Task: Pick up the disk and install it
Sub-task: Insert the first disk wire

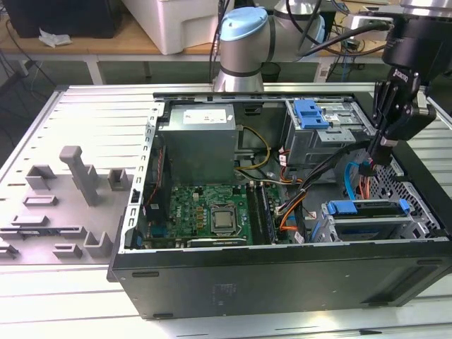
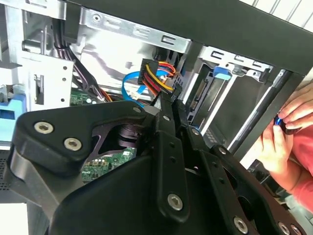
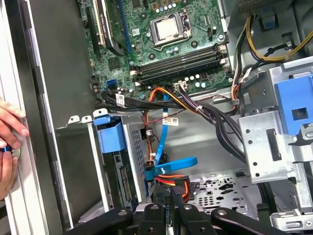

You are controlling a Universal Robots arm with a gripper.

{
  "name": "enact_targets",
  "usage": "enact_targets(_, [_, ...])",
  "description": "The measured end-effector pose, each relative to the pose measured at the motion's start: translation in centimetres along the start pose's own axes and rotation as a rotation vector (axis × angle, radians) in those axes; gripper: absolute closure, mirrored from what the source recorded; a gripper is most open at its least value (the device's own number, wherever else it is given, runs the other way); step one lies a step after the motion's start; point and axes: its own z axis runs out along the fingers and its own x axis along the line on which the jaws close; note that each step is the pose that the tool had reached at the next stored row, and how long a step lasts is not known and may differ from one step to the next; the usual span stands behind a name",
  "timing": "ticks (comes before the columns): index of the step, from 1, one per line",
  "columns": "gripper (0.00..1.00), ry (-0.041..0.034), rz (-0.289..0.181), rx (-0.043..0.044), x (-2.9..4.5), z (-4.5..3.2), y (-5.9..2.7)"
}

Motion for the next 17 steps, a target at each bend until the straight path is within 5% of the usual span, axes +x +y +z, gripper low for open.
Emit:
enact_targets(6, [0.83, -0.0161, -0.007, 0.0033, 1.69, 0.24, 0.14])
enact_targets(17, [0.83, -0.0214, -0.023, 0.0083, 3.09, 0.59, 0.43])
